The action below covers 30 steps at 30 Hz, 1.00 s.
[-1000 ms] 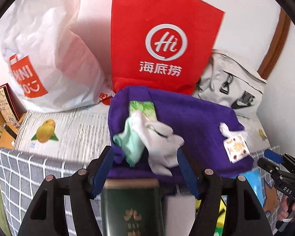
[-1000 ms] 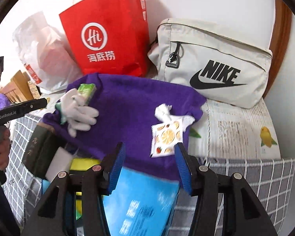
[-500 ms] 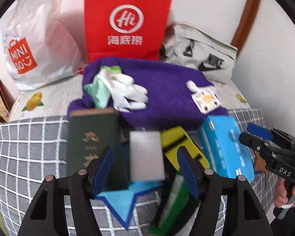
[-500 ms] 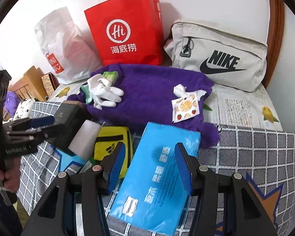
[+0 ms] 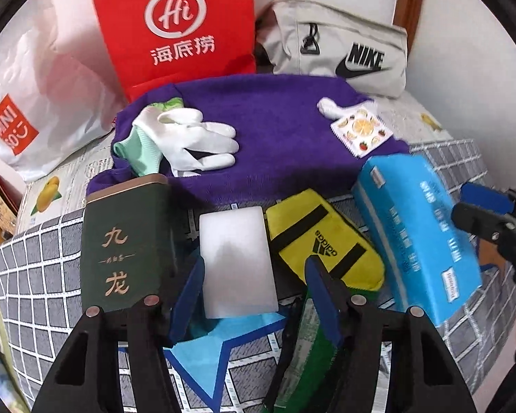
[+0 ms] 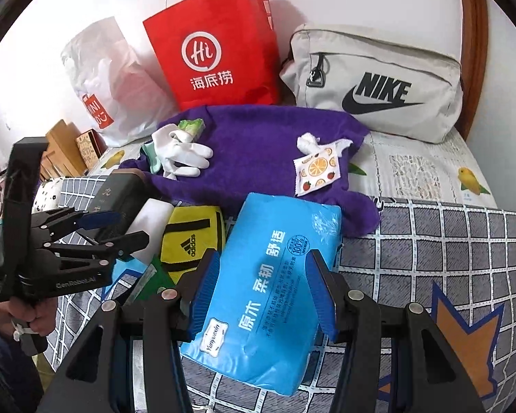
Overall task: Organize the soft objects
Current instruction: 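Pull both open grippers back from the purple towel, then grasp the white rectangular block with the left gripper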
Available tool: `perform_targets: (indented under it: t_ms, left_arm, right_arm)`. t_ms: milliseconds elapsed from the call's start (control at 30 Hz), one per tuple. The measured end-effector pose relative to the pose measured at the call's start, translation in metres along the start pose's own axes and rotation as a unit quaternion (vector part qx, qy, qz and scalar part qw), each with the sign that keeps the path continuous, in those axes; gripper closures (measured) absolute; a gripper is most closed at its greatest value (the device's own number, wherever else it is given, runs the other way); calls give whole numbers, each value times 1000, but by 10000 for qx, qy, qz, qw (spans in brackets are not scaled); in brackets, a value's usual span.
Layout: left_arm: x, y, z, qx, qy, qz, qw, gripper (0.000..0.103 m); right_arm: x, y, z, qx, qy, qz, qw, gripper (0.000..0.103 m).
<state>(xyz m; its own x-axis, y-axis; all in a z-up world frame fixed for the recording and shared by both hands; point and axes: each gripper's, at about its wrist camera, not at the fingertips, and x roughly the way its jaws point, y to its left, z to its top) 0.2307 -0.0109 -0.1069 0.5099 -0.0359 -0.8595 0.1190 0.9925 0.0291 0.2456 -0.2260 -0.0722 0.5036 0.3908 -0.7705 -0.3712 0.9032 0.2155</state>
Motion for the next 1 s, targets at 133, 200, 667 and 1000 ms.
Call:
perform_targets:
  t_ms: [133, 200, 667, 1000]
  left_arm:
    - [14, -4, 1, 103, 176, 176, 9996, 49]
    - [21, -6, 2, 169, 254, 256, 9992, 51]
    - [19, 3, 6, 67, 208, 155, 9996, 80]
    - [1, 9, 0, -13, 94, -42, 9999, 89]
  right_arm:
    - [4, -5, -1, 45, 33, 25, 10000, 51]
    - [6, -7, -1, 82, 46, 44, 9999, 51]
    - [15, -15, -1, 192, 139, 57, 9997, 51]
    - [7, -6, -2, 75, 72, 61, 9999, 51]
